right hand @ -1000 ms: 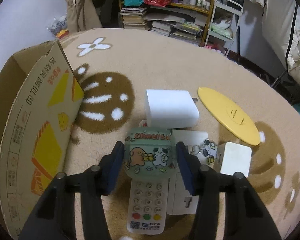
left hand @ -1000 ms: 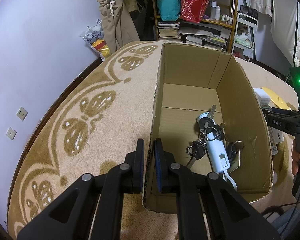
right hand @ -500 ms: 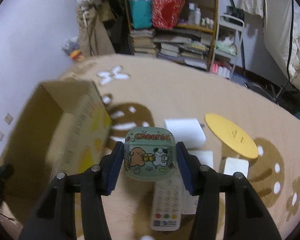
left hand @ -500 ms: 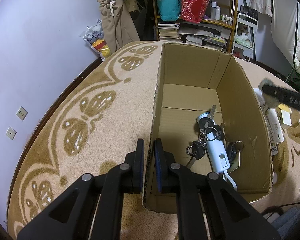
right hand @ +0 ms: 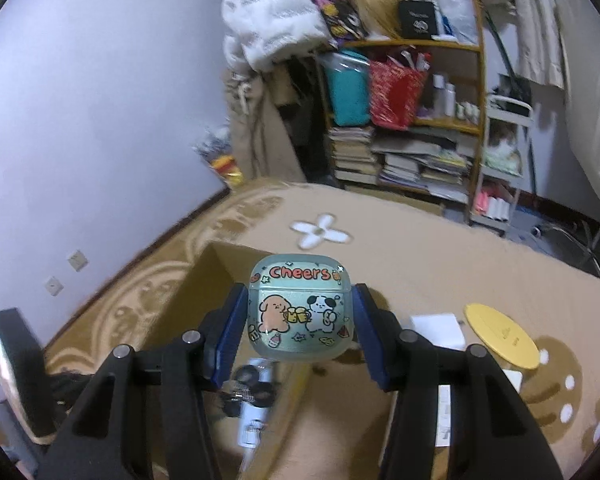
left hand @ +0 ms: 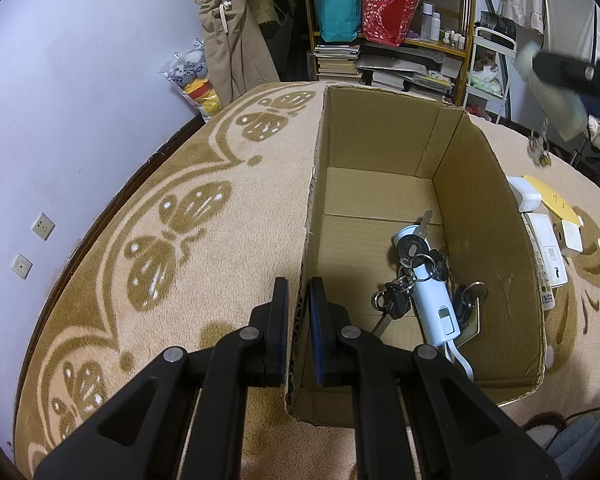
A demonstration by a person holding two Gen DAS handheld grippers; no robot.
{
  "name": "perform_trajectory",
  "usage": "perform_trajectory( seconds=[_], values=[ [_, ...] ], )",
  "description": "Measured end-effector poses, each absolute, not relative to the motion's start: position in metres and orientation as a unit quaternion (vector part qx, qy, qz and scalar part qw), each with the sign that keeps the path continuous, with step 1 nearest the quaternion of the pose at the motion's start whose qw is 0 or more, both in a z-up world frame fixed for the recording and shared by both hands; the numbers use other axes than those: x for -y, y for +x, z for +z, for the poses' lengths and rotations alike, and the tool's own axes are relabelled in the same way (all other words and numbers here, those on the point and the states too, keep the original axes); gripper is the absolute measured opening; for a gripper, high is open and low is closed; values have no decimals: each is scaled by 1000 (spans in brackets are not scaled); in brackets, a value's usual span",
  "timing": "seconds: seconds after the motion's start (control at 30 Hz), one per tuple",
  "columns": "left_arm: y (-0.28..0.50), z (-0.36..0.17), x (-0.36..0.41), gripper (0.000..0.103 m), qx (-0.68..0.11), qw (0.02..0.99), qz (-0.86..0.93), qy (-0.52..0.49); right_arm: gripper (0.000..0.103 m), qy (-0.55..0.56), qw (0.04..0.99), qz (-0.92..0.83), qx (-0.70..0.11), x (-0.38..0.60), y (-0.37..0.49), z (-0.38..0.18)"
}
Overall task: Organize rigid objects
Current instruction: 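Carry the earbud case into the box and release it on the keys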
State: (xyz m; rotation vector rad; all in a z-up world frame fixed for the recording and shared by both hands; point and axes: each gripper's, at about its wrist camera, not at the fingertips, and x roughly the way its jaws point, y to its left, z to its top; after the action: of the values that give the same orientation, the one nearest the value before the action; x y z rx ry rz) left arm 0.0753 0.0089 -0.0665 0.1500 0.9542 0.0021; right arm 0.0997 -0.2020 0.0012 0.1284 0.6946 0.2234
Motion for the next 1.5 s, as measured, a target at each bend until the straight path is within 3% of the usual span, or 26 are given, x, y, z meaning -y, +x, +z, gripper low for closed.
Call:
perform_trajectory(
  seconds=[0.17,0.93,1.5],
  values=[
    [75,-67,-9,10,-459,886,1,72,56,51,931,146,-331,182,92,4],
    [74,-67,-6,10,-458,886,1,72,57,24,889,153,-431,158,107,-67],
    [72,-66,-4,11,-454,888,4,75,57,21,894,149,-421,156,104,-62]
  ],
)
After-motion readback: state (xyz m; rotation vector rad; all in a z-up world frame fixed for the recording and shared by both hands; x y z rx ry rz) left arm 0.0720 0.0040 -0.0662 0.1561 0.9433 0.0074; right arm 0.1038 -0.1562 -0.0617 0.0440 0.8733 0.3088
